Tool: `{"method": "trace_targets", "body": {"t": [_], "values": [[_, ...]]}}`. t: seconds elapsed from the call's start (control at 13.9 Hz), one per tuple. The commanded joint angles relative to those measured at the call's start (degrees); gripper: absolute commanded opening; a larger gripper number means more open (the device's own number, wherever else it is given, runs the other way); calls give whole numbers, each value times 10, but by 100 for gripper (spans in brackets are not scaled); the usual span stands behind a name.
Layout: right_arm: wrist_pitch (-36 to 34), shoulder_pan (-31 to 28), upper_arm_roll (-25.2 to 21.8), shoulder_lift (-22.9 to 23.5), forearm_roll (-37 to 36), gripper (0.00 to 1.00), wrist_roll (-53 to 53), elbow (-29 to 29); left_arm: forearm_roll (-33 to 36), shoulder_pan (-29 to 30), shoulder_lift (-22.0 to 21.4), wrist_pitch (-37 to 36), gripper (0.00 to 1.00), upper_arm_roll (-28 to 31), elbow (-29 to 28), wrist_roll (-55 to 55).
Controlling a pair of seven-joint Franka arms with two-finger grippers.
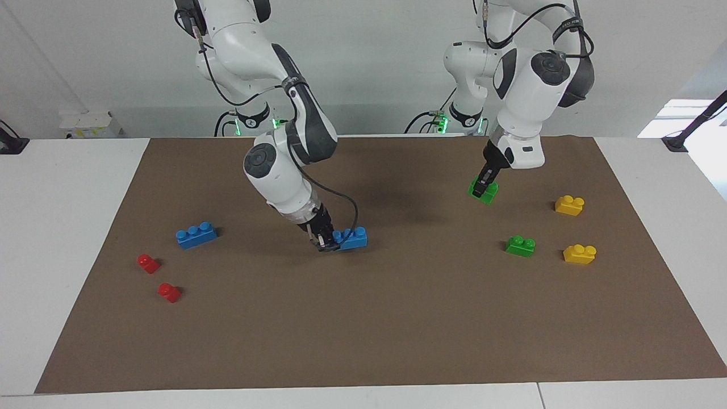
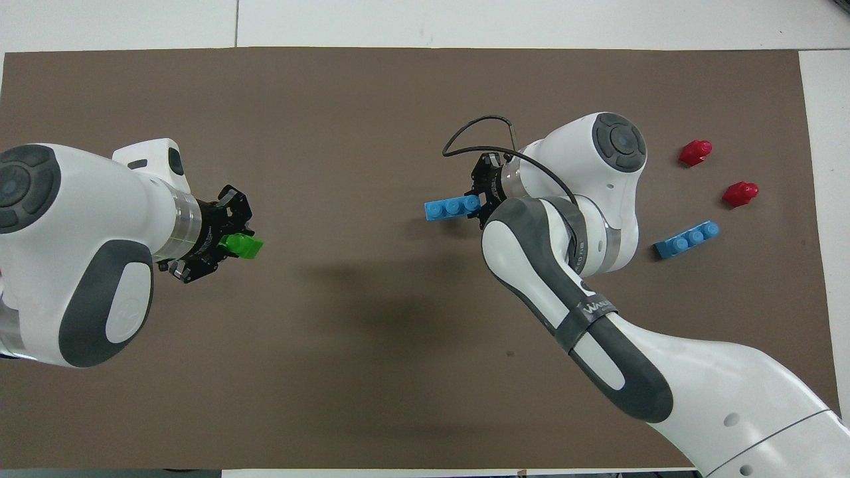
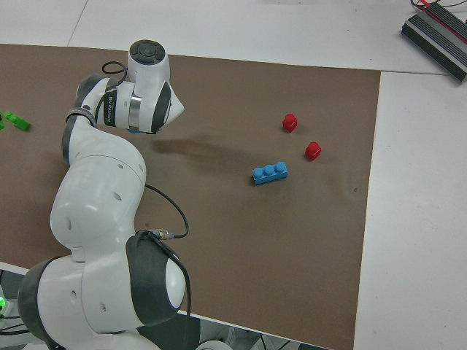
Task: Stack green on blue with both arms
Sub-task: 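Lift the green brick with the left gripper while the right gripper lifts the blue brick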
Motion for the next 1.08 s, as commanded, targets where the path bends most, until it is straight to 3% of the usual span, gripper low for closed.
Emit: {"method": "trace_targets", "body": {"t": [0.0,0.29,0.58,0.87,1.01], "values": [[35,21,-3,7,10,0,34,-7,-7,-37,-4,11,0,7,-4,-114],[63,36,-3,18,9,0,60,-9,-6,-69,10,42,0,7,-4,-283],[87,42,-3,31,9,0,60,-14,1,-105,54,94,0,7,5,-455],[115,51,-3,35,10,0,62,-30,25,-157,140,81,0,8,100,-578],[128,58,-3,37,10,0,62,-35,26,-166,156,90,0,7,114,-601]]}}
